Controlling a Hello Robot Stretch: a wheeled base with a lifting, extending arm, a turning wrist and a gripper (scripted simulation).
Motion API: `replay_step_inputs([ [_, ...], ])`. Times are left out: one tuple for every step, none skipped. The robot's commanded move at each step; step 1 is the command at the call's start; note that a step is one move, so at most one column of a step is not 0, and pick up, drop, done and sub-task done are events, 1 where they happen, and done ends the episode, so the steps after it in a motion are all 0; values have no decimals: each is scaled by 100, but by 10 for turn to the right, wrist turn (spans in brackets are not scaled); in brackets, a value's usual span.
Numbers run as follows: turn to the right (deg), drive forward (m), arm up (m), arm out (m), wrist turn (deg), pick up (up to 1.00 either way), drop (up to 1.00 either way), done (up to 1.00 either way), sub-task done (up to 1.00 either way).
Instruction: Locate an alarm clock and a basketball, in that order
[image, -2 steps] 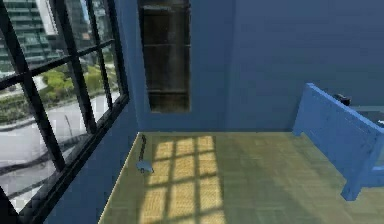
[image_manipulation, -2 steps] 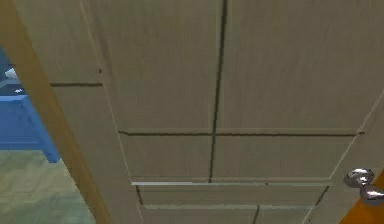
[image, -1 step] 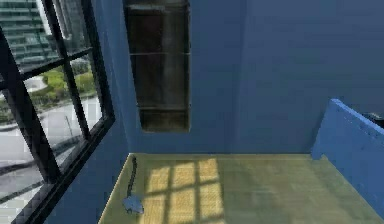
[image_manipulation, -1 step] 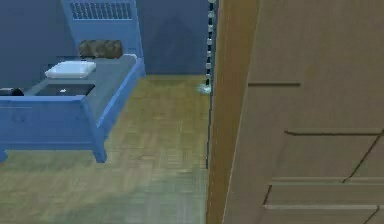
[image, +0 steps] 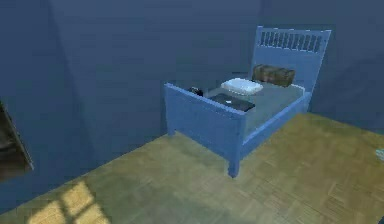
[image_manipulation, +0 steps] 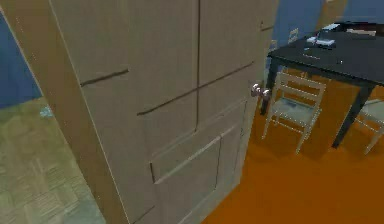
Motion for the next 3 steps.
replay_step_inputs([
  [0, 100, 0, 0, 0, 0, 0, 0, 0],
  [90, 0, 0, 0, 0, 0, 0, 0, 0],
  [0, 35, 0, 0, 0, 0, 0, 0, 0],
])
